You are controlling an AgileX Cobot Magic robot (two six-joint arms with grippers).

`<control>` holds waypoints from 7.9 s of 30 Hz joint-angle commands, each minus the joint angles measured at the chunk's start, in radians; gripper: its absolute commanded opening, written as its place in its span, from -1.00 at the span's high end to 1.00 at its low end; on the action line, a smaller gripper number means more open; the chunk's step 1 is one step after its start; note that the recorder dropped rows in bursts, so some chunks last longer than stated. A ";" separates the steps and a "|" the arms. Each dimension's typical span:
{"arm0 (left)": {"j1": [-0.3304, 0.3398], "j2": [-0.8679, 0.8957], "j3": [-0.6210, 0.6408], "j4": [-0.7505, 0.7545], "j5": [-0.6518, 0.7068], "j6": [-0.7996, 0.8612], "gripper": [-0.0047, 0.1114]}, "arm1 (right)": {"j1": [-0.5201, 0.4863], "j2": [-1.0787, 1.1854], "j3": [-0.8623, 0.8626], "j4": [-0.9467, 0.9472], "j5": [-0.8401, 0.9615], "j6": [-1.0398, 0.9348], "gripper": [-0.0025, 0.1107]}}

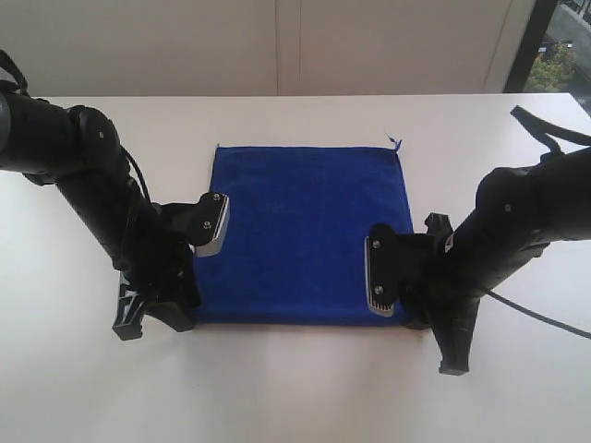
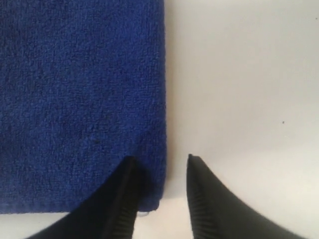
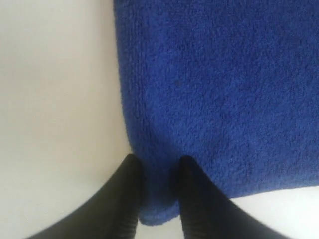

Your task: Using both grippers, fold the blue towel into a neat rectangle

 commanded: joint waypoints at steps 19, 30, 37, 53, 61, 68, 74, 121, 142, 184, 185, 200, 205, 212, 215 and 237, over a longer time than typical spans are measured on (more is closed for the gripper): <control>-0.003 -0.108 0.000 0.021 0.174 -0.155 0.92 | 0.000 -0.117 0.014 -0.005 0.187 0.027 0.96; -0.003 -0.083 0.000 -0.105 0.153 0.189 0.61 | 0.000 -0.085 0.014 0.006 0.166 0.027 0.96; -0.004 -0.058 0.000 -0.093 0.092 0.191 0.30 | 0.000 -0.085 0.014 0.010 0.156 0.027 0.96; -0.004 0.023 0.040 -0.082 0.008 0.228 0.24 | 0.000 -0.085 0.014 0.010 0.141 0.027 0.96; -0.004 0.023 0.070 -0.082 -0.009 0.272 0.43 | 0.000 -0.085 0.014 0.011 0.137 0.027 0.96; -0.004 0.019 0.070 -0.082 0.012 0.268 0.92 | 0.000 -0.085 0.014 0.026 0.135 0.027 0.96; -0.004 -0.054 0.070 -0.034 0.128 0.120 0.92 | 0.000 -0.085 0.014 0.026 0.154 0.027 0.96; -0.004 -0.163 -0.170 0.215 -0.213 -0.739 0.92 | -0.036 -0.063 -0.261 -0.059 -0.161 0.371 0.96; 0.047 0.011 -0.187 0.272 -0.488 -0.864 0.92 | -0.062 0.166 -0.366 -0.057 -0.401 0.449 0.96; 0.077 0.010 -0.187 0.276 -0.586 -0.889 0.11 | -0.062 0.250 -0.376 -0.053 -0.527 0.453 0.19; 0.077 0.010 -0.187 0.276 -0.586 -0.889 0.11 | -0.062 0.250 -0.376 -0.053 -0.527 0.453 0.14; 0.077 -0.050 -0.188 0.276 -0.416 -0.892 0.71 | -0.062 0.108 -0.376 0.126 -0.330 0.580 0.87; 0.088 -0.082 -0.193 0.276 -0.337 -1.010 0.92 | -0.101 0.080 -0.415 0.126 -0.147 0.785 0.96; 0.185 -0.075 -0.297 0.223 -0.232 -1.285 0.92 | -0.187 0.096 -0.549 0.128 0.168 0.970 0.96; 0.182 -0.044 -0.316 0.115 -0.163 -1.268 0.92 | -0.171 0.122 -0.560 0.174 0.217 0.964 0.96; 0.135 0.099 -0.289 -0.110 0.069 -1.067 0.92 | -0.100 0.284 -0.558 0.415 0.233 0.846 0.96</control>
